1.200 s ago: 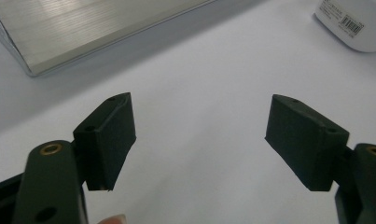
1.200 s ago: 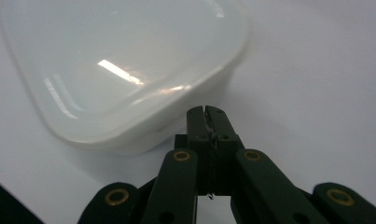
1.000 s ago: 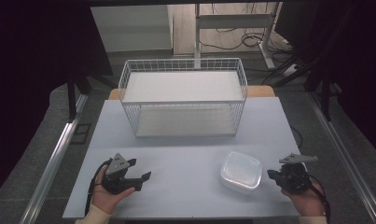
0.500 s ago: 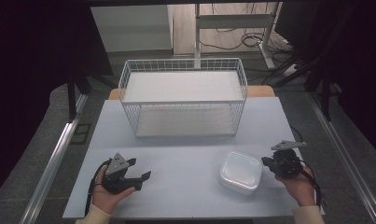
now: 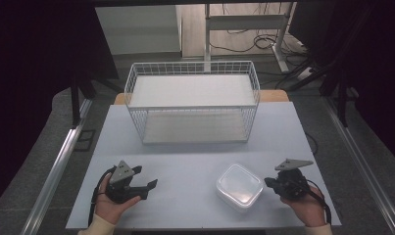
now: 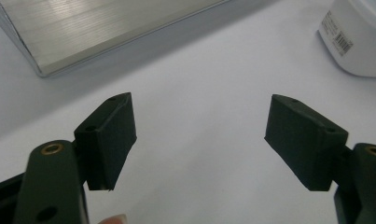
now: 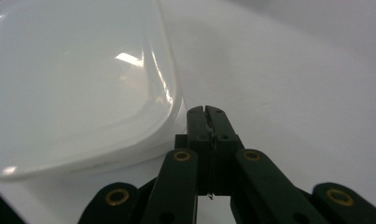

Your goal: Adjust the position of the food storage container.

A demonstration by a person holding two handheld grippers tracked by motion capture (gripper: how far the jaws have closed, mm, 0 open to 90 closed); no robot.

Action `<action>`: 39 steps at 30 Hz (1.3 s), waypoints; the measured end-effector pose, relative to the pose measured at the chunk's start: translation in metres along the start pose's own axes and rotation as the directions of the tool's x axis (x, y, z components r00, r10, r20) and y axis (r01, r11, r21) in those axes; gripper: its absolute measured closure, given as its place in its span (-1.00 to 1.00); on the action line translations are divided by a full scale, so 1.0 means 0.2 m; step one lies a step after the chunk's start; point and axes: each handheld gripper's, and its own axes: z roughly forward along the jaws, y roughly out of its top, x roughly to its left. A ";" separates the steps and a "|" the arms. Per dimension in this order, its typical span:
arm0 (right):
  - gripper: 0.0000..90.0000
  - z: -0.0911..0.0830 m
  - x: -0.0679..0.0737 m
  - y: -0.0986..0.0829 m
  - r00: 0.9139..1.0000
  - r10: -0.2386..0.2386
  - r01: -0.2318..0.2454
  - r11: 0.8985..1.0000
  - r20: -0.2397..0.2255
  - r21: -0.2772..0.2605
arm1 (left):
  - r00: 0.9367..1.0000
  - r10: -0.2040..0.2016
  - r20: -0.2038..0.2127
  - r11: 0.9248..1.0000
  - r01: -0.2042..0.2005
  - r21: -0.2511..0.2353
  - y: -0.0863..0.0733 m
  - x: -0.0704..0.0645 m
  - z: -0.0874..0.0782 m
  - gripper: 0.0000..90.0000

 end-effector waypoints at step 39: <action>0.98 0.28 0.46 0.16 0.971 -0.061 0.073 0.996 -0.230 0.042 | 1.000 -0.002 -0.002 1.000 0.002 0.011 0.00 0.00 0.01 -0.46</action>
